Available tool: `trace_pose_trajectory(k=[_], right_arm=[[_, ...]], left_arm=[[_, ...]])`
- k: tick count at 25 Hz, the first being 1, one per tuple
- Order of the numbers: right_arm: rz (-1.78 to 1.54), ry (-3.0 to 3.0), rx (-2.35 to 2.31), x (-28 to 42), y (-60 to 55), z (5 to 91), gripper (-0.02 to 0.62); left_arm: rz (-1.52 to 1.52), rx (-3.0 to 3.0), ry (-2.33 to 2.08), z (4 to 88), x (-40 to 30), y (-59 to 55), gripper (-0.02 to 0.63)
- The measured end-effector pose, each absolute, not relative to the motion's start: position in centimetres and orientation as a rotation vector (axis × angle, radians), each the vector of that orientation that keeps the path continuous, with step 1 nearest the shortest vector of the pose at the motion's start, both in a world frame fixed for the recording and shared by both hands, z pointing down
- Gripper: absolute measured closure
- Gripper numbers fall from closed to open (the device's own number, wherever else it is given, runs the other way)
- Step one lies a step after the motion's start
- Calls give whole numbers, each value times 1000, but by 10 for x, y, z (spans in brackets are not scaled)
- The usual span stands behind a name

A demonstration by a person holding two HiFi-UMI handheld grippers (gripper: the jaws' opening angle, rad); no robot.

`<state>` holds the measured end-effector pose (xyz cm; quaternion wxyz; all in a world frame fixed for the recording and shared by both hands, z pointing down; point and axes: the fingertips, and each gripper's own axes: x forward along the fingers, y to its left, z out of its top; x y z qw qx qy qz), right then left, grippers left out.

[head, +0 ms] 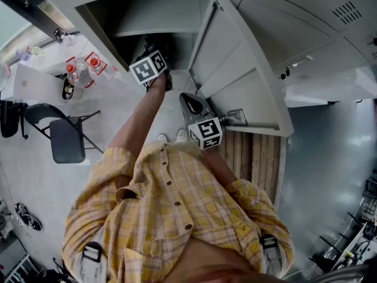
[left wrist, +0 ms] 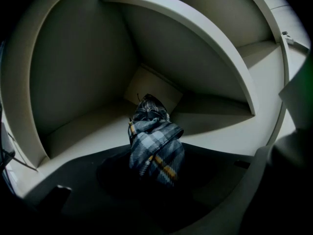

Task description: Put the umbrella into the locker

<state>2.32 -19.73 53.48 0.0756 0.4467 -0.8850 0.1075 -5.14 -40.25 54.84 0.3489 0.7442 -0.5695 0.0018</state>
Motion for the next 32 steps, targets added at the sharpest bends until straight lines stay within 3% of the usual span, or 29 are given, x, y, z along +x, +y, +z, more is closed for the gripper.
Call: trace_pose_trajectory(k=[32], right_arm=[[321,-2633,1359,28,-199,538,597]], left_arm=[[139,1907,-1527,560,-54,-421,402]])
